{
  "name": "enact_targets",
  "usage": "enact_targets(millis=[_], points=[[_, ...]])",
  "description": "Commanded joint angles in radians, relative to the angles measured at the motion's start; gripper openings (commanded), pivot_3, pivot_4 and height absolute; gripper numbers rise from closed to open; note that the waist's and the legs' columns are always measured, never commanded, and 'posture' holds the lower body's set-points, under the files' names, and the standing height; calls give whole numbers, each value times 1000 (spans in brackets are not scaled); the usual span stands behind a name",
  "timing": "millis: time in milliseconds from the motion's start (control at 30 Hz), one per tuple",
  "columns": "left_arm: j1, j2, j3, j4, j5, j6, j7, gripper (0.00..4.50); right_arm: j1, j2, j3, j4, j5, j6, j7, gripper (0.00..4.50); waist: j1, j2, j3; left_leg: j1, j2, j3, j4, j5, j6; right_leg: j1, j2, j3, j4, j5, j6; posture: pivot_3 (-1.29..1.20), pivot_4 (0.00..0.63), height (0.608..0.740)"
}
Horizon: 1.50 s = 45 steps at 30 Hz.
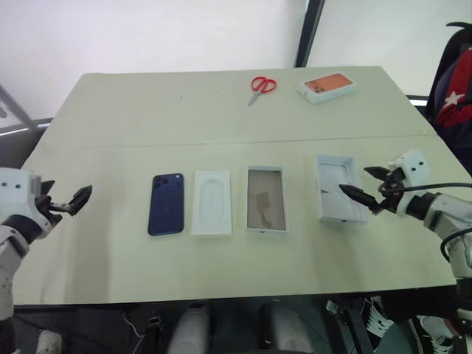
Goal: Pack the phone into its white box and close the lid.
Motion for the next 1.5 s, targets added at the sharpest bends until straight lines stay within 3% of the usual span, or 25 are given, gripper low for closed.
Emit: enact_targets(millis=[33, 367, 533, 833, 967, 1067, 1233, 1367, 1500], points=[[-4, 2, 28, -41, -12, 4, 11, 4456, -24, 13, 1, -35, 10, -16, -9, 4500, 0, 0, 0, 0, 0, 0, 0, 0, 0, 0, 0, 0, 0, 0, 0, 0, 150, 740], [-97, -9, -20, -6, -19, 10, 24, 4456, -36, 46, 27, -124, 11, -2, -41, 4500, 0, 0, 0, 0, 0, 0, 0, 0, 0, 0, 0, 0, 0, 0, 0, 0, 150, 740], [-129, -68, -55, -72, -57, 50, 49, 4456, -76, 80, 86, -207, 26, 34, -53, 4500, -3, 0, 0, 0, 0, 0, 0, 0, 0, 0, 1, 0, 0, 0, 0, 0, 150, 740], [-187, -120, -249, -245, -107, 254, 114, 4456, -116, 135, 227, -324, 8, 59, -66, 4500, 3, 0, 0, -1, -1, 0, 1, 0, 0, 0, 0, 0, 0, 0, 0, 0, 150, 740], [-328, -274, -282, -333, -263, 476, 265, 4456, -133, 157, 283, -338, -6, 48, -64, 4500, 5, -1, 0, 0, -1, -1, 1, 0, 0, 0, 0, -1, 1, 0, 0, 0, 150, 740], [-439, -340, -343, -324, -282, 720, 360, 4456, -138, 166, 291, -336, -13, 51, -75, 4500, 1, -1, 0, -2, -2, -2, 3, 0, 0, 0, 0, -2, 1, 0, 0, 0, 150, 740], [-575, -519, -279, -298, -251, 941, 506, 4456, -113, 150, 273, -356, -1, 56, -66, 4500, -3, -1, 0, -1, -2, -2, 3, 0, 0, -1, 2, -2, 2, 0, 1, 0, 150, 740], [-631, -606, -254, -294, -181, 1026, 575, 4456, -92, 135, 258, -366, 3, 63, -65, 4500, -1, -1, 0, -1, -2, -1, 3, 0, 0, -1, 3, -2, 2, 0, 1, 0, 150, 740], [-642, -600, -291, -289, -128, 1030, 618, 4456, -78, 126, 251, -374, 2, 69, -67, 4500, 1, -2, 0, -1, -2, -1, 3, 1, -1, -1, 2, -2, 2, 0, 1, 0, 150, 740]])
